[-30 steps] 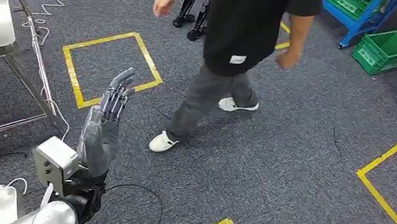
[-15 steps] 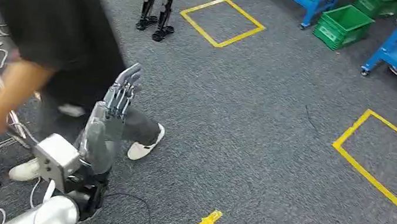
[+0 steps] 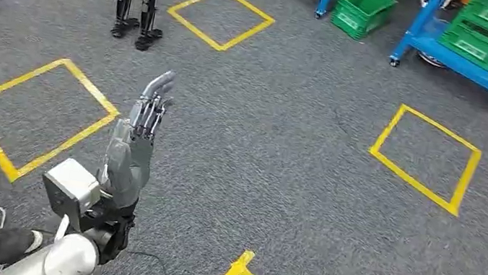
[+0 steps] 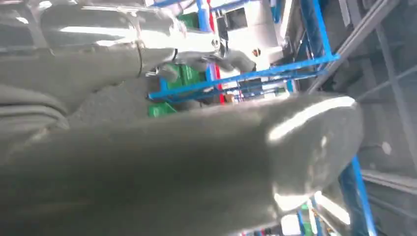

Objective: Take the parts from the cabinet and place them on the table.

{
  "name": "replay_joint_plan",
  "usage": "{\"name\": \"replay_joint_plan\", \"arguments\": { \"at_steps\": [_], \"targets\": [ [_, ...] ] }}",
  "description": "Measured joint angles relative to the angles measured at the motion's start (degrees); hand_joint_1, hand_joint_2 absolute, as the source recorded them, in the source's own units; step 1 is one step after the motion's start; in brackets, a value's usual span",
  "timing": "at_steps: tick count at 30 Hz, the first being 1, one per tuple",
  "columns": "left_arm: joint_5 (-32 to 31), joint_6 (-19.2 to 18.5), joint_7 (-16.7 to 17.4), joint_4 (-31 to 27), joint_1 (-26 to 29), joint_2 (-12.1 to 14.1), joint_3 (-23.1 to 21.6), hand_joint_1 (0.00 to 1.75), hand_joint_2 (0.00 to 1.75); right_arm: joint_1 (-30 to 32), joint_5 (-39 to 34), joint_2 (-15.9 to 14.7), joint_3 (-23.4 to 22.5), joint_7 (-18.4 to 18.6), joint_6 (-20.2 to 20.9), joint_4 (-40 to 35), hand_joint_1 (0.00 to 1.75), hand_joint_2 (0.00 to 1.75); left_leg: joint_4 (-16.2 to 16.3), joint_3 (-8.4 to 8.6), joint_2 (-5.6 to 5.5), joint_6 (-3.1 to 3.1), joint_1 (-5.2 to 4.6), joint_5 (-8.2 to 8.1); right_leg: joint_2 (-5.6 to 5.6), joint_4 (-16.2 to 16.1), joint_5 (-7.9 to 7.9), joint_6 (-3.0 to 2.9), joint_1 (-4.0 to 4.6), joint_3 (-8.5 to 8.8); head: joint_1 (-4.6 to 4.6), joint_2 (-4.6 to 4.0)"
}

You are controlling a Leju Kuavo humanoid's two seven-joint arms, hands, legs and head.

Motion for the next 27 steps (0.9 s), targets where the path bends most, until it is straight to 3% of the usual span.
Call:
{"name": "replay_joint_plan", "arguments": {
  "at_steps": [1,2,3,4,6,7,8,9,12,13,14,15,17,18,19,21,22,23,24,27],
  "targets": [
    [0.0,-0.09,-0.04,0.02,0.02,0.02,0.0,0.0,0.0,-0.07,0.0,0.0,-0.02,0.0,0.02,0.0,0.0,0.0,0.01,0.02,0.9,0.16,-0.14,-0.11,-1.43,4.94,-2.21,0.28,-0.11,-2.64,0.0,0.0],
    [0.0,-0.09,-0.02,0.09,0.04,0.02,0.0,0.0,0.0,-0.03,0.0,0.02,-0.02,0.0,0.09,0.0,0.0,0.0,0.02,0.04,1.81,0.26,-0.24,-0.26,-2.13,9.54,-3.87,0.46,-0.15,-5.23,-0.02,0.0],
    [0.0,-0.11,-0.04,0.11,0.04,0.02,0.0,0.0,0.0,0.12,0.02,0.21,0.0,0.0,0.24,0.0,0.0,0.0,0.03,0.09,2.61,0.29,-0.3,-0.42,-2.45,12.25,-4.22,0.55,-0.15,-6.87,0.0,0.0],
    [0.0,-0.11,-0.04,0.13,0.04,0.0,0.0,0.0,0.0,0.26,0.0,0.37,-0.02,0.0,0.26,0.0,0.0,0.0,0.03,0.26,3.3,0.23,-0.36,-0.58,-2.56,12.17,-3.33,0.54,-0.15,-6.94,-0.02,0.0],
    [-0.07,-0.11,-0.09,0.13,0.04,0.0,0.0,0.0,0.0,0.45,0.15,0.37,-0.02,0.0,0.2,0.02,0.0,0.0,0.03,0.92,4.61,0.1,-0.56,-1.09,-2.96,5.2,1.61,0.05,-0.1,-3.53,0.0,0.0],
    [-0.33,-0.09,-0.26,0.13,0.05,0.0,0.0,0.0,0.0,0.46,0.44,0.35,-0.02,0.02,0.13,0.02,0.0,0.0,0.0,1.44,5.29,-0.13,-0.65,-1.37,-4.13,-0.52,4.37,-0.54,0.13,-0.55,0.0,0.0],
    [-0.53,-0.09,-0.42,0.09,0.12,0.0,0.0,0.0,0.0,0.39,0.48,0.35,-0.02,0.09,-0.13,0.02,0.0,0.0,-0.07,1.71,5.85,-0.32,-0.71,-1.66,-6.39,-4.27,4.78,-1.13,0.7,1.35,0.0,0.0],
    [-0.81,-0.07,-0.63,0.07,0.42,0.0,0.07,0.0,0.0,0.22,0.53,0.39,0.0,0.13,-0.41,0.0,0.0,0.0,0.07,1.72,6.28,-0.7,-1.08,-1.94,-6.47,-5.05,4.28,-1.45,1.03,1.85,0.09,0.0],
    [-0.9,0.28,-1.59,0.07,1.08,-0.02,0.22,0.0,0.0,0.41,0.52,0.2,-0.02,0.13,-0.78,0.02,0.0,0.0,-0.65,2.51,7.9,-1.45,-1.12,-2.07,-4.91,-5.07,4.23,-2.07,1.13,1.56,0.02,0.0],
    [-0.9,0.28,-1.84,0.0,1.22,-0.04,0.37,0.0,0.0,0.41,0.55,0.15,-0.02,0.13,-0.78,0.02,0.0,0.0,-0.72,2.79,7.89,-1.89,-1.12,-2.57,-4.3,-5.95,4.61,-2.46,0.56,2.36,-0.07,0.0],
    [-0.9,0.28,-1.99,0.0,1.33,-0.04,0.61,0.0,0.0,0.63,0.55,0.15,-0.02,0.13,-0.81,0.02,0.0,0.0,0.45,2.74,3.4,-2.17,-0.86,-3.39,-4.05,-6.5,4.7,-2.62,0.45,2.8,-0.26,0.0],
    [-0.9,0.3,-2.4,-0.04,1.57,-0.09,0.81,0.0,0.0,0.6,0.55,0.15,-0.02,0.13,-0.85,0.04,0.0,0.0,3.51,1.15,1.26,-2.18,-0.8,-5.12,-3.69,-6.64,4.75,-2.9,0.39,2.99,-0.42,0.0],
    [-0.9,0.28,-2.64,0.0,2.23,-0.11,1.12,0.0,0.0,0.33,0.68,0.15,-0.02,0.13,-1.03,0.04,0.0,0.0,12.46,-3.89,0.73,-2.42,-0.7,-9.0,-2.39,-6.64,4.63,-3.2,0.48,3.0,-0.72,0.0],
    [-0.9,0.3,-2.78,0.11,2.58,-0.11,1.2,0.0,0.0,0.34,0.94,0.13,-0.02,0.13,-1.18,0.04,0.0,0.0,15.68,-6.03,0.78,-2.49,-0.71,-9.66,-1.64,-6.61,4.56,-3.27,0.57,3.03,-0.72,0.0],
    [-0.9,0.37,-3.02,0.11,2.86,-0.15,1.31,0.0,0.0,0.35,1.01,0.02,-0.02,0.13,-1.4,0.04,0.0,0.0,16.19,-6.84,0.85,-2.49,-0.7,-8.86,-0.92,-6.56,4.5,-3.27,0.58,3.11,-0.75,0.0],
    [-0.9,0.85,-3.23,0.11,3.31,-0.15,1.46,0.0,0.0,0.49,1.16,-0.13,-0.02,0.13,-1.59,0.04,0.0,0.0,10.29,-4.85,0.65,-2.34,-0.65,-3.51,0.61,-6.25,4.13,-3.06,0.51,3.37,-0.74,0.0],
    [-0.87,1.05,-3.45,0.11,3.53,-0.17,1.49,0.0,0.0,0.49,1.31,-0.13,-0.02,0.13,-1.68,0.07,0.0,0.0,5.49,-2.8,-0.38,-2.18,-0.55,-0.5,1.3,-5.99,3.88,-2.86,0.46,3.52,-0.77,0.0],
    [-0.87,1.28,-3.72,0.11,3.79,-0.17,1.51,0.0,0.0,0.49,1.57,-0.13,-0.02,0.13,-1.77,0.05,0.0,0.0,1.57,-1.37,-3.62,-1.94,-0.29,1.13,1.81,-5.72,3.6,-2.63,0.29,3.35,-0.74,0.0],
    [-0.83,1.46,-4.0,0.11,4.19,-0.22,1.51,0.0,0.0,0.22,1.66,-0.2,-0.02,0.13,-1.86,0.07,0.0,0.0,0.78,-0.75,-4.8,-1.69,-0.04,0.29,2.55,-5.24,3.38,-2.26,0.54,3.02,-0.61,0.0],
    [-0.72,2.19,-4.66,0.11,4.94,-0.26,1.6,0.0,0.0,0.12,2.23,-0.55,0.02,0.13,-2.32,0.07,0.0,0.0,0.44,-0.42,-2.88,-0.91,-0.6,-0.11,4.59,-5.6,3.66,-1.09,-0.16,2.69,-0.7,0.0]
  ]
}}
